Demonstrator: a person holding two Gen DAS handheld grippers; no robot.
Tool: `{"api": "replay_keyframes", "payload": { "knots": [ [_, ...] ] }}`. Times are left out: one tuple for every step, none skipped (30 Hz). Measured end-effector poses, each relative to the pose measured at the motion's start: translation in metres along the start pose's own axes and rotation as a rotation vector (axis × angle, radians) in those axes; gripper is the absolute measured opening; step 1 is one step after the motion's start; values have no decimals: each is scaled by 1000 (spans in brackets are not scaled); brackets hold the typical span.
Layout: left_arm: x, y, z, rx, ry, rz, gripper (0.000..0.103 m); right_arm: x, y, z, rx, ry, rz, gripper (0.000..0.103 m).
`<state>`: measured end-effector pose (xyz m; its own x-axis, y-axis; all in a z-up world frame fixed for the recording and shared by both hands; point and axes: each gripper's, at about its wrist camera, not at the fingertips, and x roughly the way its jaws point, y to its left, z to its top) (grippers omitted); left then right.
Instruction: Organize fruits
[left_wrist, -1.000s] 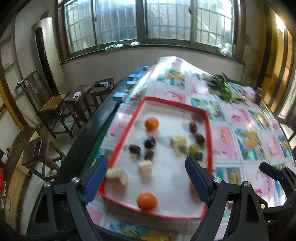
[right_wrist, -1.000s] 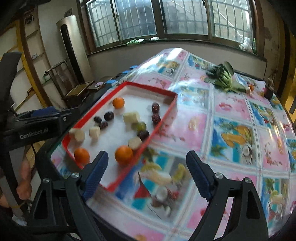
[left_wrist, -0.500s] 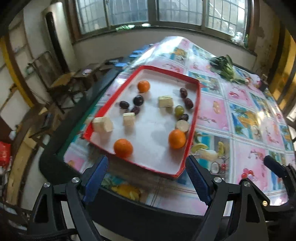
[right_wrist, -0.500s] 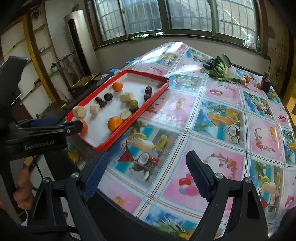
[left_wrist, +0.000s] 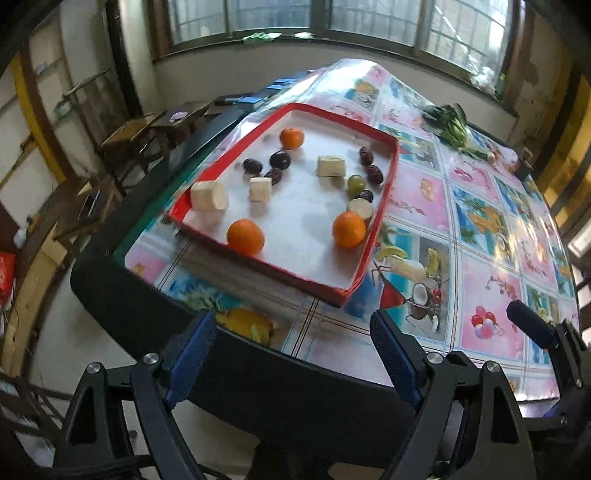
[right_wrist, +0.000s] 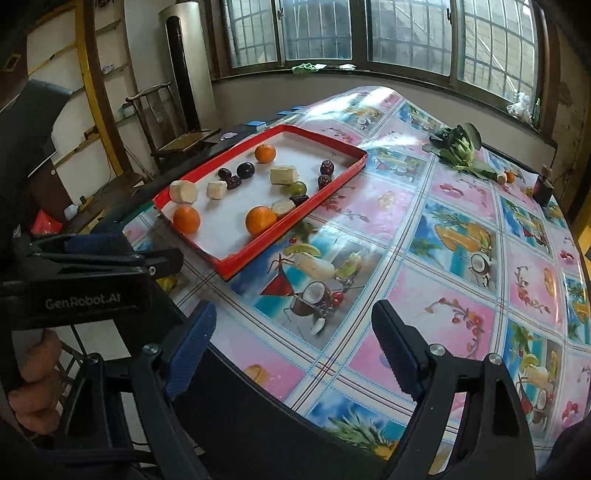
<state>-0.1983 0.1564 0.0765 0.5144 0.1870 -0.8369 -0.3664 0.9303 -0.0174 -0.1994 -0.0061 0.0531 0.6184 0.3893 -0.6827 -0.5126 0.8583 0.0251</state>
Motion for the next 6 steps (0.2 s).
{"api": "replay_keyframes", "payload": {
  "knots": [
    [-1,1,-1,-9,-9,25,85,1,0,0,2,3,-1,86],
    [-2,1,-1,-9,-18,44,85,1,0,-1,3,2,-4,86],
    [-3,0,-1,-8,-24,53,85,1,0,-1,5,3,-7,86],
    [-4,0,-1,-5,-28,62,85,1,-1,-1,6,5,-7,86],
    [-4,-1,-1,-2,-27,63,85,2,-1,-1,10,6,-7,86],
    [-3,-1,0,3,-21,59,85,2,-2,-2,16,6,-7,86]
  ]
}}
